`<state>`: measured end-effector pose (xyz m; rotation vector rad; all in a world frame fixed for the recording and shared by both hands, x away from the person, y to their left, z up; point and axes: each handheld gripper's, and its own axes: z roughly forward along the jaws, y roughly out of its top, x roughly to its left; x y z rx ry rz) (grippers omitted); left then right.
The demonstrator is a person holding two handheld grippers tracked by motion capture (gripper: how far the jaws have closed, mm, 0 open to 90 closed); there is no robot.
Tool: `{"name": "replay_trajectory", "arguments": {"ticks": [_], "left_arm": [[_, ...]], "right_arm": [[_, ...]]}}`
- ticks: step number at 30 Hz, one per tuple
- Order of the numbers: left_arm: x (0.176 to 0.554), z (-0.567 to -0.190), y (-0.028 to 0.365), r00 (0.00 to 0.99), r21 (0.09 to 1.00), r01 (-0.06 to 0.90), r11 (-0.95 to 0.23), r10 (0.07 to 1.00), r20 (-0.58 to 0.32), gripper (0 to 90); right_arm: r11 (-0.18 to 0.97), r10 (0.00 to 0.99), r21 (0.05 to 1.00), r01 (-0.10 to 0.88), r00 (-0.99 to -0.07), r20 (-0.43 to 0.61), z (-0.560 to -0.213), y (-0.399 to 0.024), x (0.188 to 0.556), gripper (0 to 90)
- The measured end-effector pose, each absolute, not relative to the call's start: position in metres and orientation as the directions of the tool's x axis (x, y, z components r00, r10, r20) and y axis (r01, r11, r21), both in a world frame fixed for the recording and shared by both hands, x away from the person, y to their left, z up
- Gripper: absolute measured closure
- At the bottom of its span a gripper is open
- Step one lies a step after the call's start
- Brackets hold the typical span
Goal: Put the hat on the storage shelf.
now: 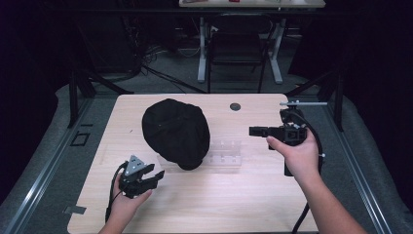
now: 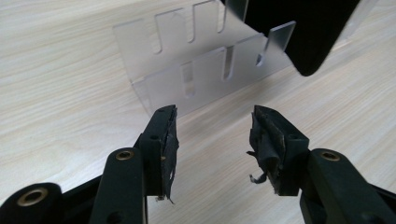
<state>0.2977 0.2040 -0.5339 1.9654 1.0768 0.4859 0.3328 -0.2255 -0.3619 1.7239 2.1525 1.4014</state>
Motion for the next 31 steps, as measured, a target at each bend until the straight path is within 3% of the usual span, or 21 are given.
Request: {"name": "replay_trajectory", "arguments": {"ticks": [22,31], "left_arm": [[0.297,-0.545,0.205,0.571,0.816,0.505,-0.281,0.818,-0.072,49.6],[0.294,-0.541,0.197,0.596,0.831,0.488,-0.267,0.797,-0.094,49.6]], "right_arm": [[0.100,0.907,0.715,0.692,-0.359,0.220,-0.454,-0.237,0.292,63.6],[0.087,0.930,0.721,0.687,-0.316,0.190,-0.495,-0.247,0.278,61.5]]}}
